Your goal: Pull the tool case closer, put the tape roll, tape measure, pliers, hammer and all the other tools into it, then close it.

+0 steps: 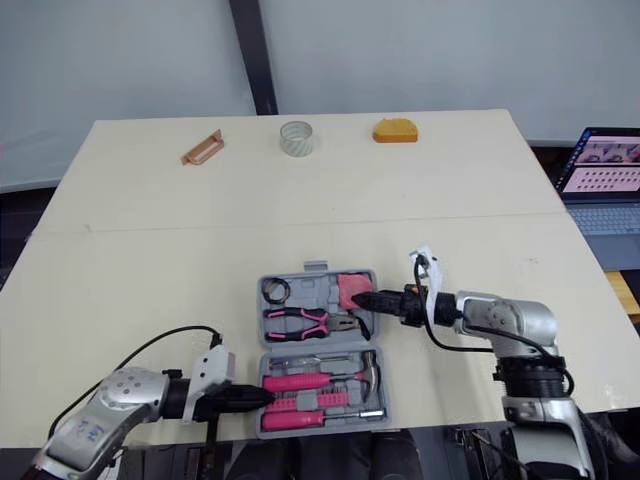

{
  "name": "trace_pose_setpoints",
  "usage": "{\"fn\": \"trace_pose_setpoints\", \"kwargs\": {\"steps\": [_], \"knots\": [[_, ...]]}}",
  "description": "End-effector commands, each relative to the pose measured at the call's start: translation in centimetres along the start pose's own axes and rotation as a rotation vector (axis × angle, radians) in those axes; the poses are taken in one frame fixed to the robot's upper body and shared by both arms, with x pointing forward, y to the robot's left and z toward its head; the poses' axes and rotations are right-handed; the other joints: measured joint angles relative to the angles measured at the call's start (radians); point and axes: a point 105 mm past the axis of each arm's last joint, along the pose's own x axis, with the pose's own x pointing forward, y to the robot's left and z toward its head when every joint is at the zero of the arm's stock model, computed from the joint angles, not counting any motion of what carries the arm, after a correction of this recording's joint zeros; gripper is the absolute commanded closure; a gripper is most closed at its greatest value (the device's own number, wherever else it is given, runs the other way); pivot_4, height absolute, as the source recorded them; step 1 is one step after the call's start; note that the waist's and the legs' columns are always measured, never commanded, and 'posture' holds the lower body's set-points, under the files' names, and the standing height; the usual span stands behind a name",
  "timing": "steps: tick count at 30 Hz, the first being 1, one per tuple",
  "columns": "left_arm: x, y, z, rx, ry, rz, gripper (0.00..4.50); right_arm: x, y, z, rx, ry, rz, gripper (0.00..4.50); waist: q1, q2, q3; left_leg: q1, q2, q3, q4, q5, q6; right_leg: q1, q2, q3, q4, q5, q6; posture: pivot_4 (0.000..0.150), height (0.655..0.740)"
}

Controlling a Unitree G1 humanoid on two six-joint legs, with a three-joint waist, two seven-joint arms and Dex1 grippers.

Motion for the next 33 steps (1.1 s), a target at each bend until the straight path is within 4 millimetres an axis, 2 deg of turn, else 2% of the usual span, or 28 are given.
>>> {"fn": "trace_pose_setpoints", "kwargs": {"steps": [1,15,24,33], "knots": [[0.0,0.3,-1.1,-0.053,0.029,0.026,4.50,-0.1,2.3,1.2,-0.064,-0.032,0.110,0.05,0.000,0.000,0.000,0.000,0.000,0.000,0.000,0.000,0.000,0.000,0.000,0.000,0.000,0.000,0.000,0.150,0.7400],[0.2,0.4,-0.8,-0.059,0.019,0.027,4.50,-0.9,4.5,0.7,-0.133,0.015,0.195,0.05,0.001,0.000,0.000,0.000,0.000,0.000,0.000,0.000,0.000,0.000,0.000,0.000,0.000,0.000,0.000,0.150,0.7400],[0.3,0.5,-0.5,-0.063,0.005,0.037,4.50,-1.3,5.3,0.3,-0.178,0.054,0.219,0.05,0.003,0.000,0.000,0.000,0.000,0.000,0.000,0.000,0.000,0.000,0.000,0.000,0.000,0.000,0.000,0.150,0.7400],[-0.7,0.1,-0.3,-0.076,0.000,0.055,4.50,-2.0,7.0,-0.8,-0.234,0.152,0.275,0.05,0.003,0.000,0.000,0.000,0.000,0.000,0.000,0.000,0.000,0.000,0.000,0.000,0.000,0.000,0.000,0.150,0.7400]]}}
